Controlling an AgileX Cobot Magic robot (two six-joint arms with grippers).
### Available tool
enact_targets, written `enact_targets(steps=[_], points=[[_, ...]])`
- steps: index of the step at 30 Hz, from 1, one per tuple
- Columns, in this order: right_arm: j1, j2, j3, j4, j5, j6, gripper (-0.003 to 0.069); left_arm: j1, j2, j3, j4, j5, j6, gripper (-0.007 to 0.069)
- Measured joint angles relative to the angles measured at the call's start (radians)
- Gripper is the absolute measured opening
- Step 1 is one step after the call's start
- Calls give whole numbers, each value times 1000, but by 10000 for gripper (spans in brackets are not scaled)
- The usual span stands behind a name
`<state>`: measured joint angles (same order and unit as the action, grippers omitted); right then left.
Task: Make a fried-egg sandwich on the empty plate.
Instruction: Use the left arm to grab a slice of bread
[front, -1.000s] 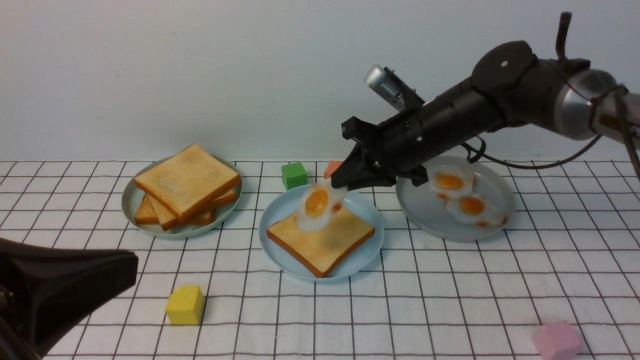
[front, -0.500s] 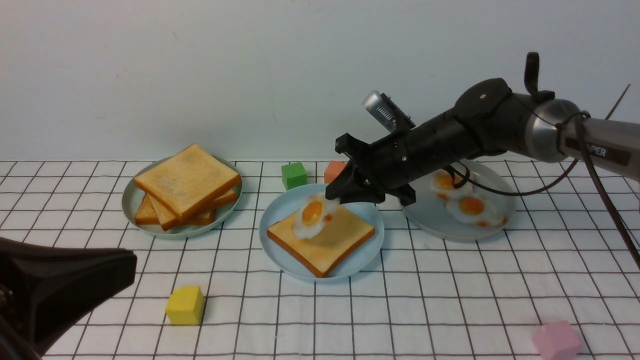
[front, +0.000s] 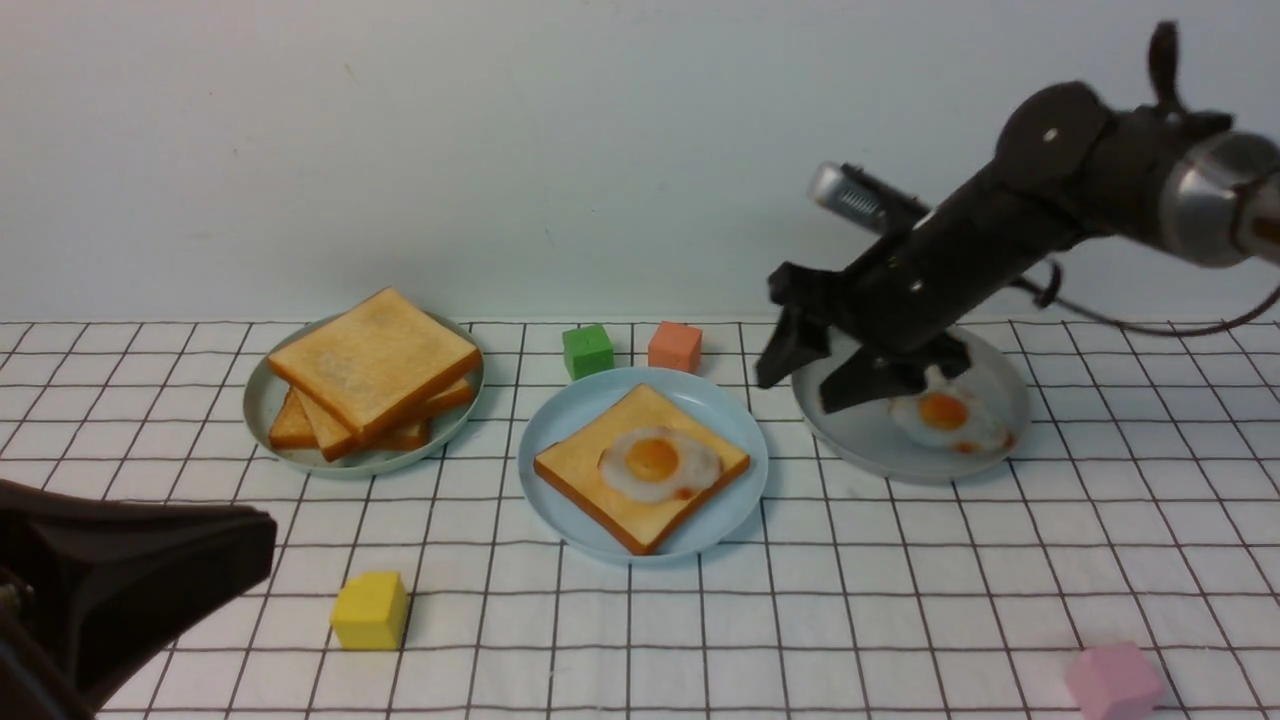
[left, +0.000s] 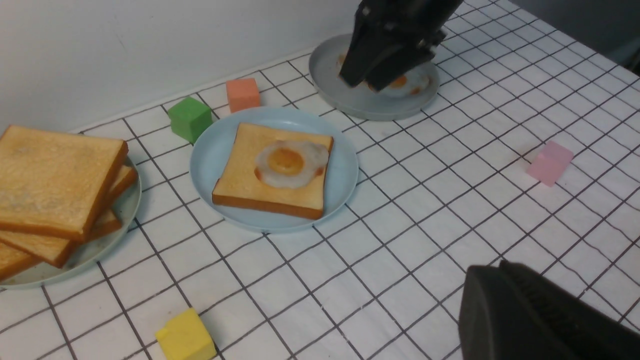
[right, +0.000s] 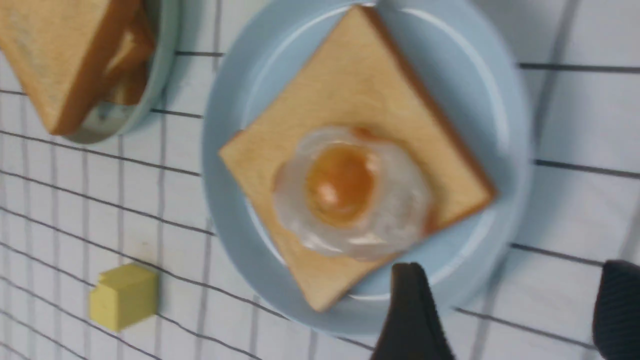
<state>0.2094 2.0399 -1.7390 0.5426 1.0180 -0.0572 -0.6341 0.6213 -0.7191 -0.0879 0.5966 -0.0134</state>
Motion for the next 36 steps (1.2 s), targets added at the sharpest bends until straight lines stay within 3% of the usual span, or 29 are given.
enact_targets(steps=[2, 7, 11, 17, 25, 31, 33, 36], points=[[-5, -52, 0, -77, 41, 3, 396, 0, 26, 0, 2, 7, -9, 15], [38, -297, 51, -287, 168, 26, 150, 28, 252, -34, 76, 26, -119, -4], [119, -508, 197, -331, 155, 33, 47, 152, 476, -139, 103, 59, -145, -13], [262, -824, 473, -341, 54, 32, 25, 346, 737, -311, 57, 86, -76, -13], [343, -1098, 688, -341, -31, 30, 25, 392, 1018, -514, 103, 32, -67, 11], [344, -1207, 749, -348, -32, 30, 25, 392, 1195, -679, 159, 27, 25, 214], [344, -1222, 755, -348, -27, 30, 25, 392, 1266, -740, 190, 26, 47, 340], [344, -1223, 758, -341, -26, 30, 27, 392, 1338, -788, 245, 24, 48, 440]])
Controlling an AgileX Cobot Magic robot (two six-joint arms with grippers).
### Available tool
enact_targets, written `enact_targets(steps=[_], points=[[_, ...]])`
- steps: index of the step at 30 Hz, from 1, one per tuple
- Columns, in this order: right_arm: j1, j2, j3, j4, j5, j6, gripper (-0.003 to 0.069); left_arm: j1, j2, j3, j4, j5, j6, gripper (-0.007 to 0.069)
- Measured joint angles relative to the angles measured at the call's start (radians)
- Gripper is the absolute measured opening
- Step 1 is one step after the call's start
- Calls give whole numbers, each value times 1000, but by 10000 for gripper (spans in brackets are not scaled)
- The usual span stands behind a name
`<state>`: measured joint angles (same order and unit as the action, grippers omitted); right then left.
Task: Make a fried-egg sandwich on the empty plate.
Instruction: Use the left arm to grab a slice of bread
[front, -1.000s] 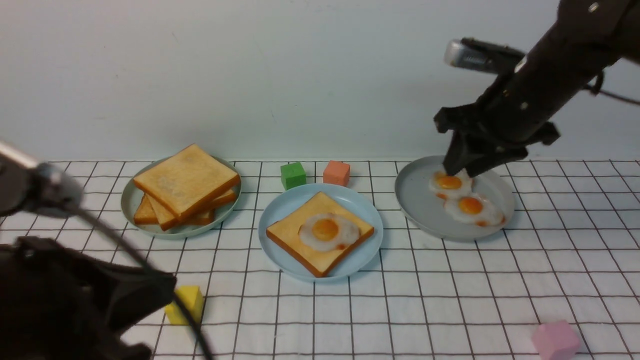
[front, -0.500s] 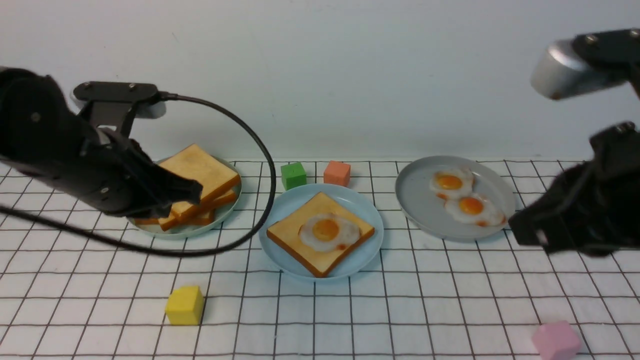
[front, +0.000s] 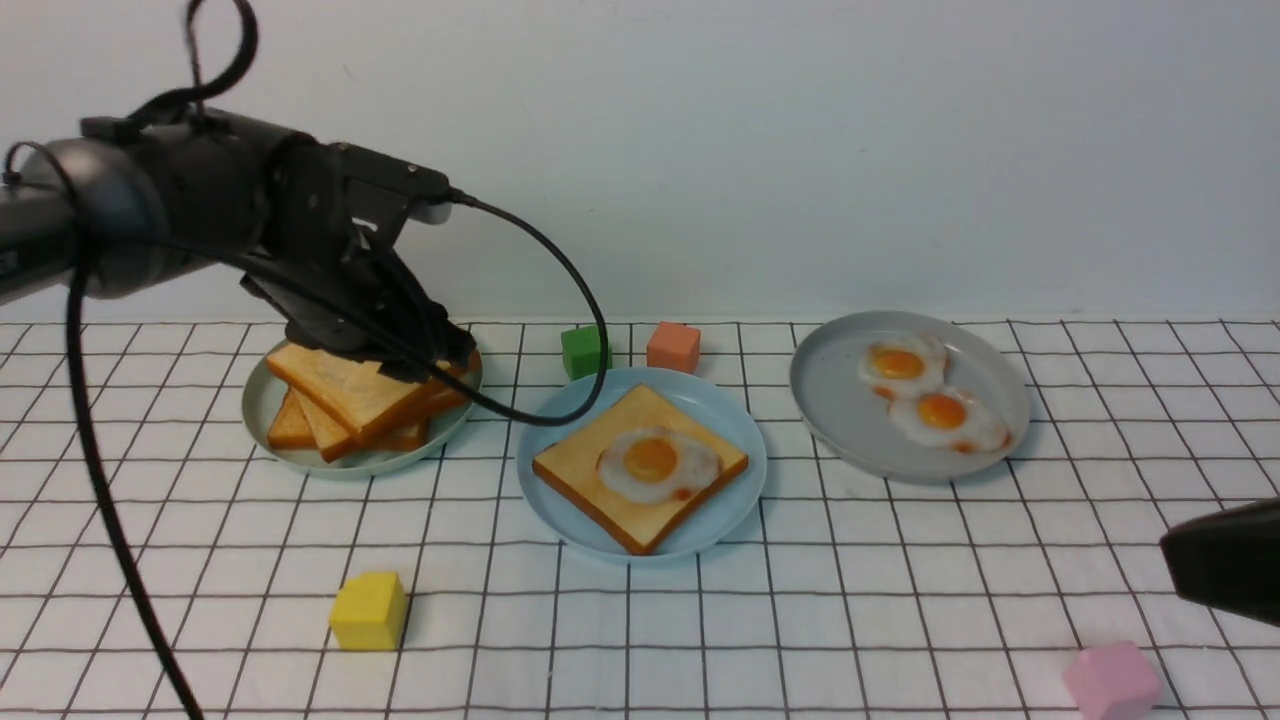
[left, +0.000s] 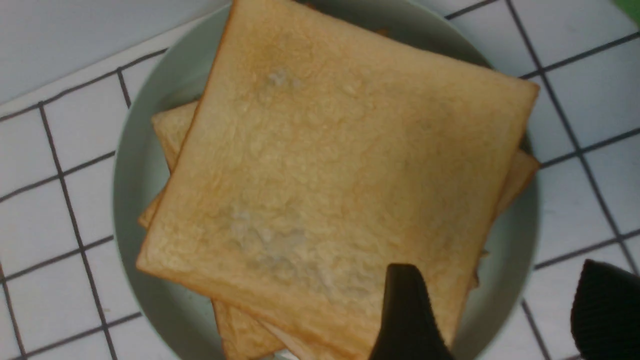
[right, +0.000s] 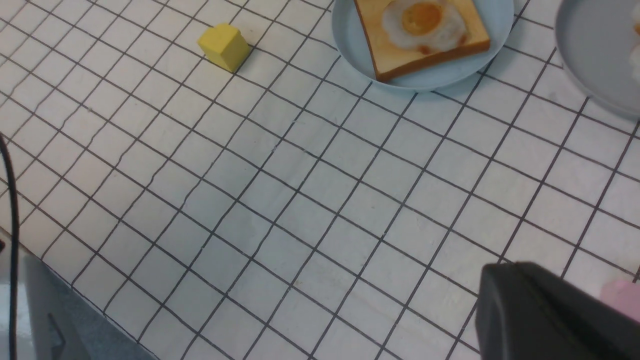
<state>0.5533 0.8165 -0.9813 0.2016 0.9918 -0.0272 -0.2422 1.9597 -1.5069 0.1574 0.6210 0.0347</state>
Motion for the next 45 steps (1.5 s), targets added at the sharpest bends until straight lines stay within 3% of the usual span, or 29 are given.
enact_targets(steps=[4, 11, 17, 26, 31, 45], points=[[0, 0, 0, 20, 1, 0, 29, 0, 79, -33, 59, -10, 0, 470], [0, 0, 0, 55, 2, 0, 31, 0, 146, -54, 110, -22, 2, 442], [1, 0, 0, 72, 3, 0, 32, 0, 147, -58, 119, -15, 8, 317], [4, -1, 0, 73, 22, 0, 34, 0, 120, -58, 131, 4, 15, 304], [4, -1, 0, 76, 37, 0, 37, 0, 44, -58, 109, 36, 15, 183], [4, -7, 0, 98, 53, 0, 52, 0, 22, -58, 94, 70, 12, 182]])
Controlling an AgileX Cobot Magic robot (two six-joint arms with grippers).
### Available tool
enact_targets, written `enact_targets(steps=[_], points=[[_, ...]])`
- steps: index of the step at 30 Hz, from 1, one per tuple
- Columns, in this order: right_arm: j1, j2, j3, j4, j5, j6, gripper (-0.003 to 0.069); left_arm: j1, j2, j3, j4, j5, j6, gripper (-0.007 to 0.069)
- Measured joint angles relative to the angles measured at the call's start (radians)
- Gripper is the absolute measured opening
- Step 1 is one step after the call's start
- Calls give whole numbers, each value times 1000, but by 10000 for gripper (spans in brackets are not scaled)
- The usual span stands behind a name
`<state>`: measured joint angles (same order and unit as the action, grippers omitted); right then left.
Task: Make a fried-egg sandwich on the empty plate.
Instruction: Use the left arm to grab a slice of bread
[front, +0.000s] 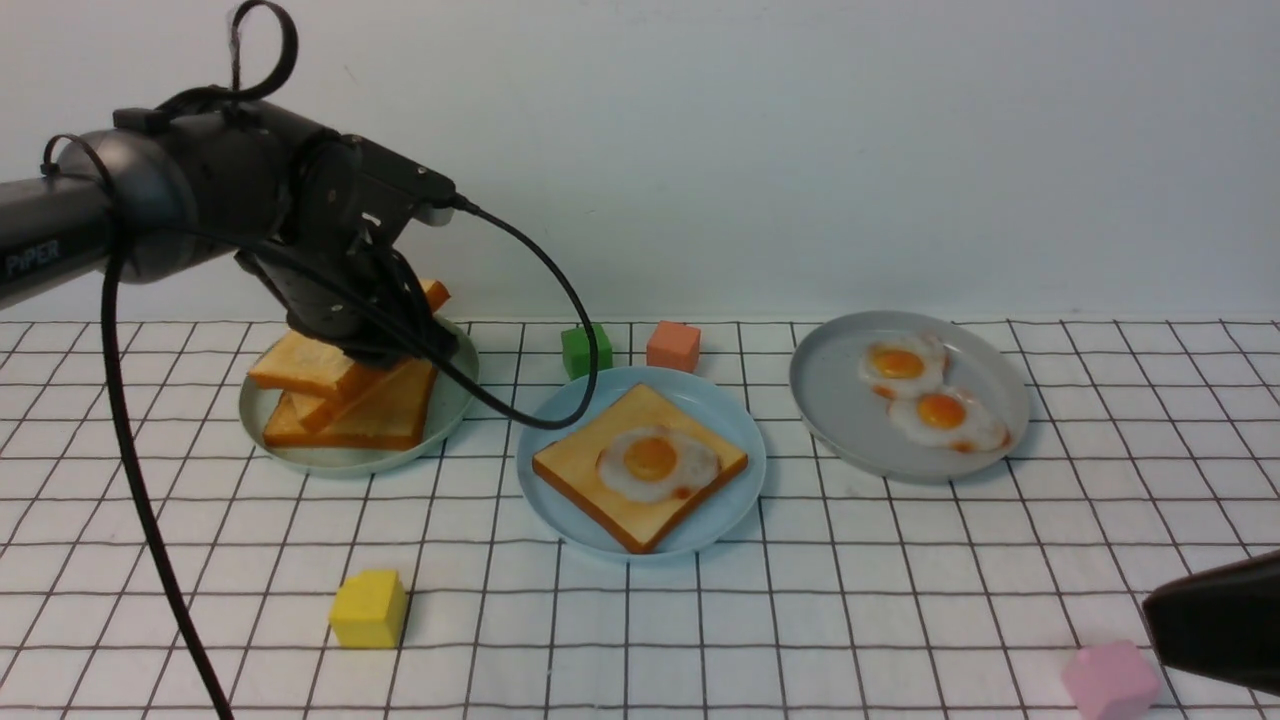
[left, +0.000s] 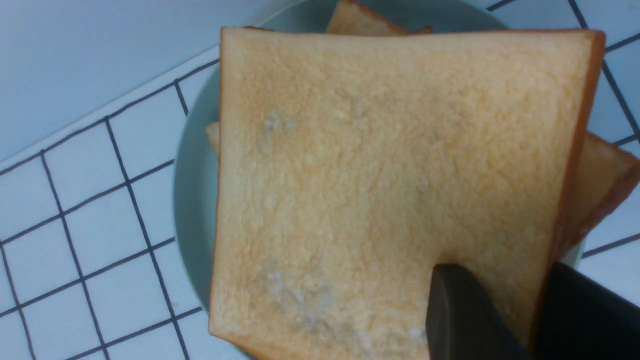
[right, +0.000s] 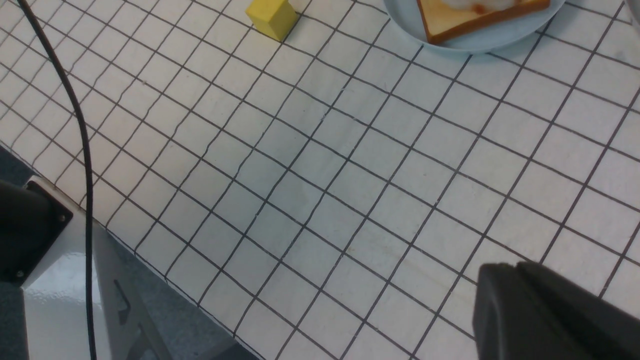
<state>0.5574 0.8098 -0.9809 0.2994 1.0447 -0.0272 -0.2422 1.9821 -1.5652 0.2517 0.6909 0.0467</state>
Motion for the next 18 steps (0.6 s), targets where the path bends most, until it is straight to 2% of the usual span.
enact_targets(steps=[12, 18], points=[[0, -17, 0, 50, 26, 0, 64, 0, 78, 0, 4, -5, 2, 186], [0, -31, 0, 53, 29, 0, 69, 0, 89, 0, 5, -5, 2, 260]])
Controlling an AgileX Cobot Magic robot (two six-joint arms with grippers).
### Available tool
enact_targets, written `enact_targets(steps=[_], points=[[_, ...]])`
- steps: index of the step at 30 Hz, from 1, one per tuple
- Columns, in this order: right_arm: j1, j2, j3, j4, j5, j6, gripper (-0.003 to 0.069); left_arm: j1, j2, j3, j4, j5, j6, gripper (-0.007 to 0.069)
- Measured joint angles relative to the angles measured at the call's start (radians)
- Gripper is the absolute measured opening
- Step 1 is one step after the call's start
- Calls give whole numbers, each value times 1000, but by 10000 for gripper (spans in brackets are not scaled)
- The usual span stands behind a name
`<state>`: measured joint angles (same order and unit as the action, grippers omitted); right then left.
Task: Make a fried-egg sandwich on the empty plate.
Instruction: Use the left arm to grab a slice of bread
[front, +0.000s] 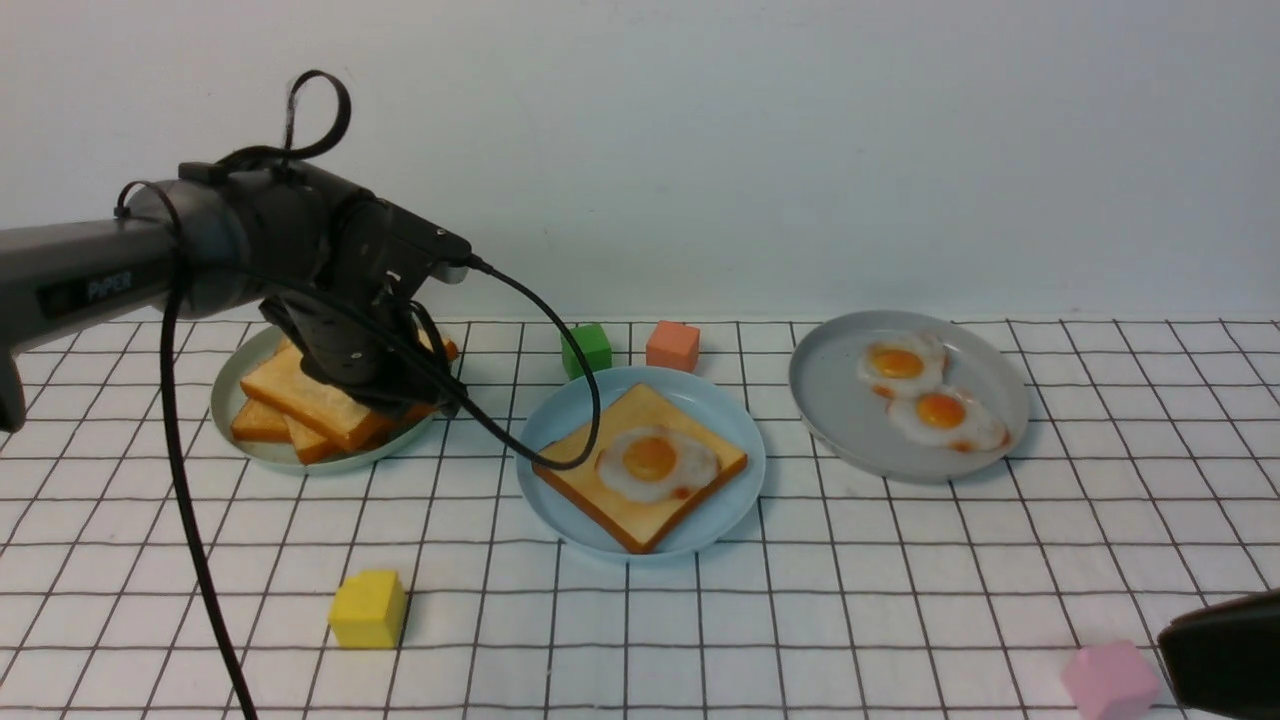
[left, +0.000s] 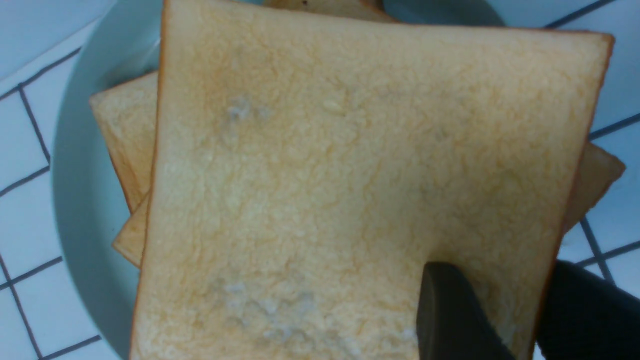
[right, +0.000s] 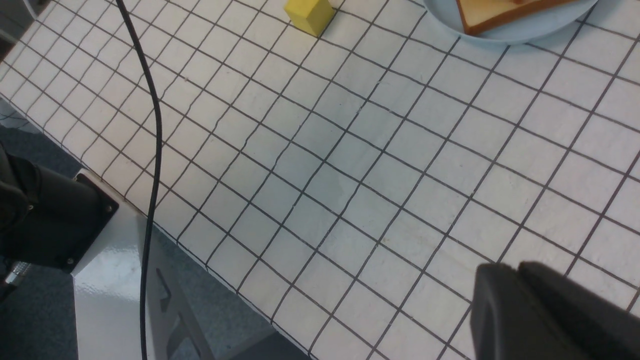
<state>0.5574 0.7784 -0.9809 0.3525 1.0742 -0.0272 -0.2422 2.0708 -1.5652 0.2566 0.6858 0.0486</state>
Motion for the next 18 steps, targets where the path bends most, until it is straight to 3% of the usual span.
enact_targets(steps=[8, 14, 18], points=[[0, 0, 0, 1, 1, 0, 74, 0, 0, 0, -4, 0, -2, 262], [0, 0, 0, 1, 1, 0, 74, 0, 0, 0, -6, -5, -2, 98], [0, 0, 0, 0, 0, 0, 75, 0, -2, 0, -6, -6, -2, 74]])
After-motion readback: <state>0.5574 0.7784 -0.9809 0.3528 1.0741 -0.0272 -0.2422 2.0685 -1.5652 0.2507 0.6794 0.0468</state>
